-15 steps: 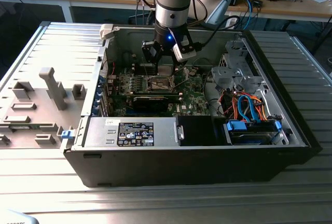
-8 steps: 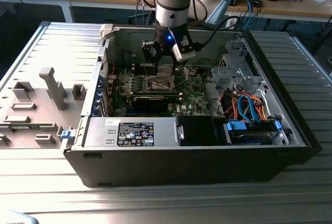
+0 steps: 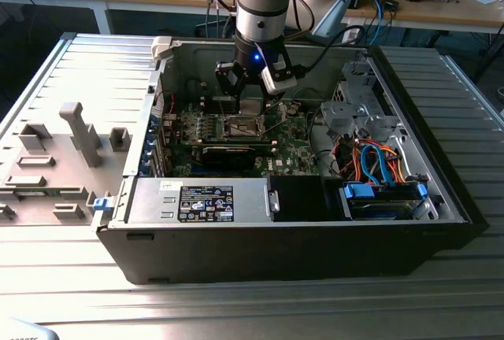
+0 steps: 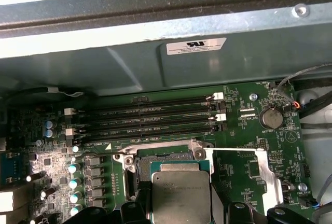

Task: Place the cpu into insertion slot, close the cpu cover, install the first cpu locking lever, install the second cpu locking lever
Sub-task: 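Place the cpu into insertion slot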

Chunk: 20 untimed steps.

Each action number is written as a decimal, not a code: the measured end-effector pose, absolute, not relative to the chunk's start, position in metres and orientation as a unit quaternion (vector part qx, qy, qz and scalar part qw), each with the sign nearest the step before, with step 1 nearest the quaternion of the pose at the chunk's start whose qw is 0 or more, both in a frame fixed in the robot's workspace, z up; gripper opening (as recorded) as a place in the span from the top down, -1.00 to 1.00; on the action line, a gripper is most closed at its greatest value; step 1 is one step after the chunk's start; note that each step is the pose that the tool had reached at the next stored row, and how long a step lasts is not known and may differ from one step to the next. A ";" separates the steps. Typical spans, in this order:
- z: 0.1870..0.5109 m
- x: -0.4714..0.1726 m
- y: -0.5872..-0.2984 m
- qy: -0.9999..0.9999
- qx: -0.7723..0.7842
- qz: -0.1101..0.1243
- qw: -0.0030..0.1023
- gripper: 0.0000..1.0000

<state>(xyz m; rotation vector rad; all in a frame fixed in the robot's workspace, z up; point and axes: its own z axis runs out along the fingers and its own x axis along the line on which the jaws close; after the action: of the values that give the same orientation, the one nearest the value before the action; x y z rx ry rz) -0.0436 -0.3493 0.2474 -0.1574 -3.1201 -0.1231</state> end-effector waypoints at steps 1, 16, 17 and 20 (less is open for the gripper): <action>0.247 -0.044 -0.349 -0.998 -0.051 -0.039 0.008 -0.08; 0.248 -0.044 -0.349 -0.998 -0.056 -0.040 0.007 -0.08; 0.248 -0.044 -0.349 -0.998 -0.056 -0.040 0.007 -0.08; 0.248 -0.044 -0.349 -0.998 -0.057 -0.040 0.007 -0.08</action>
<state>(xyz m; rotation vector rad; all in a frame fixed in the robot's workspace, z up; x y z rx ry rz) -0.0436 -0.3493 0.2485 -0.1788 -3.1194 -0.1243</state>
